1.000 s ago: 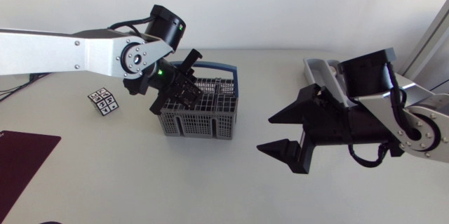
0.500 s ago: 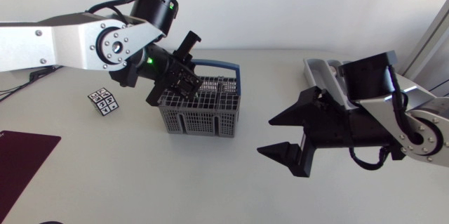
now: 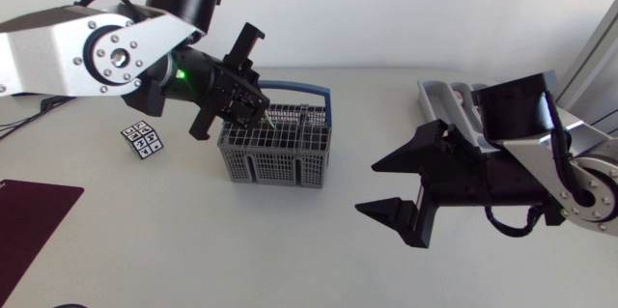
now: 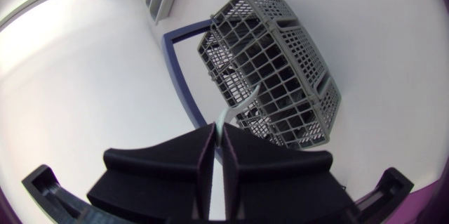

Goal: Transfer all utensils from the basket to the drawer tray.

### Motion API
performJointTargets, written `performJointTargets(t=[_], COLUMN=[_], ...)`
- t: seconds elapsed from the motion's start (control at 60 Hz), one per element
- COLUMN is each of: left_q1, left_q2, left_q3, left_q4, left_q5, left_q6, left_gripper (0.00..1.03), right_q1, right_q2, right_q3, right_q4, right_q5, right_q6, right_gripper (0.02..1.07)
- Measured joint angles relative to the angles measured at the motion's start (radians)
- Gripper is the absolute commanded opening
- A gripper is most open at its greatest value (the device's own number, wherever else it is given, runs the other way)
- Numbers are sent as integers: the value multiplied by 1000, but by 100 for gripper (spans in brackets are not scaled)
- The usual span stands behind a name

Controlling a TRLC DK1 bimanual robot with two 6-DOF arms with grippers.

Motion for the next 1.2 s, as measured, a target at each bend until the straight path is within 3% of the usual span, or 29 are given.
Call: performJointTargets(t=[0.567,0.75,0.917,1.117,1.2], left_q1=[0,-55,-152,-242,-250], left_q2=[-180,-235,-211,-98,-60], left_q3=[-94,-99,-79,-17,23], left_q4=[48,10,-92,-198,-228], left_q5=[-5,-53,-112,-118,-55], left_q6=[-111,-393,-766,-1123,-1253], left_gripper=[3,3,3,3,4], right_q1=[28,73,167,249,282], right_q2=[-82,-148,-216,-235,-235], right_q3=[-8,-14,-23,-39,-44], right_q4=[-23,-31,-31,-24,3], right_q5=[48,139,259,388,443], right_q6=[18,25,25,24,24], right_gripper=[102,102,102,102,102])
